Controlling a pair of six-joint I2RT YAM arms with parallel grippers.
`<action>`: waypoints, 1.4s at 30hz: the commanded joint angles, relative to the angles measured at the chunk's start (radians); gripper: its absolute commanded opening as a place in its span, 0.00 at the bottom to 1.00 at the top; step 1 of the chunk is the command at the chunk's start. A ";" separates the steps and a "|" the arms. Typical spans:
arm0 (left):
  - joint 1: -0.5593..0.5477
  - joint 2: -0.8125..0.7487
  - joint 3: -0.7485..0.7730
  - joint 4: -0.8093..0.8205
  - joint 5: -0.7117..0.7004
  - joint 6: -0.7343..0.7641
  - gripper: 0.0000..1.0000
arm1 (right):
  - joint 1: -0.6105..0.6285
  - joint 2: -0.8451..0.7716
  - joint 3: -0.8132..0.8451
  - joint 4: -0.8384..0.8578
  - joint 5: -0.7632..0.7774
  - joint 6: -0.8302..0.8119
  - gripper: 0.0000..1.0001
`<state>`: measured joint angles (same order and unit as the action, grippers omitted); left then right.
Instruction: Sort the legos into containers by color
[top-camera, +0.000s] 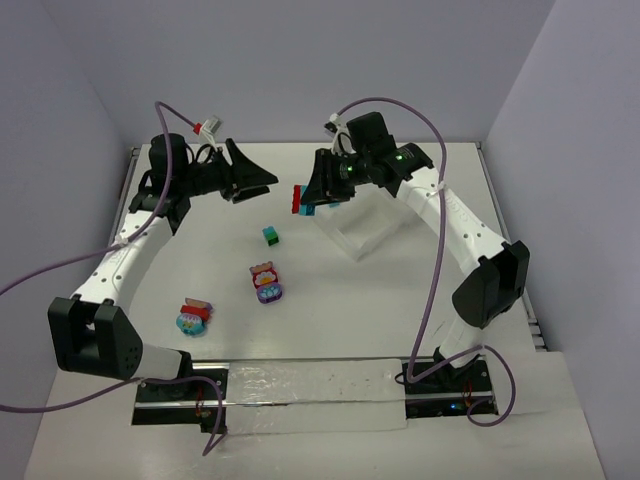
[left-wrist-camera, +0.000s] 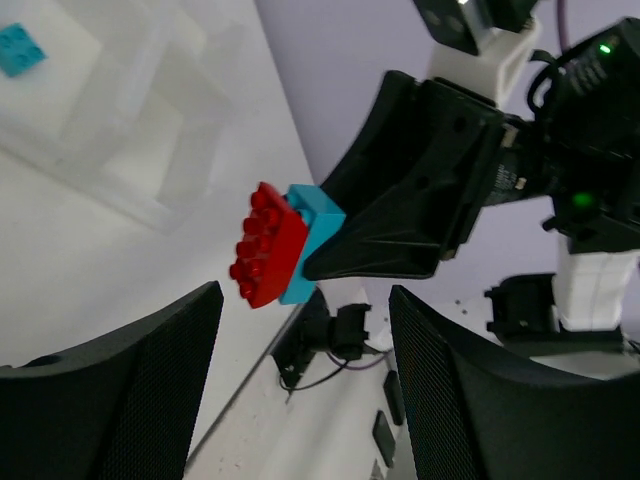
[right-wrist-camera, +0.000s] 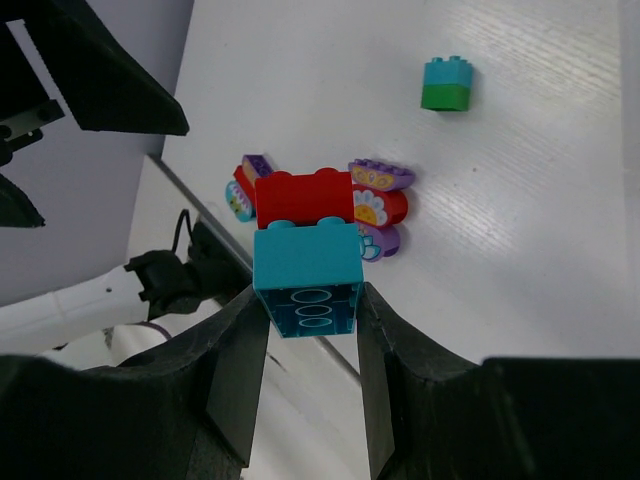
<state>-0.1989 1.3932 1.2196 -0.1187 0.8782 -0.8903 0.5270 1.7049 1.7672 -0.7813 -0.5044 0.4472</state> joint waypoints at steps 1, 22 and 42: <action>0.007 0.013 -0.026 0.234 0.165 -0.084 0.75 | -0.010 0.003 0.054 0.053 -0.114 -0.021 0.03; 0.014 0.071 -0.026 0.287 0.366 -0.063 0.76 | -0.050 0.022 -0.004 0.108 -0.496 -0.043 0.04; -0.041 0.071 -0.032 0.355 0.385 -0.106 0.75 | -0.031 0.030 -0.017 0.168 -0.550 -0.004 0.04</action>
<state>-0.2125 1.4701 1.1327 0.2301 1.2572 -1.0257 0.4837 1.7256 1.7409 -0.6639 -1.0149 0.4299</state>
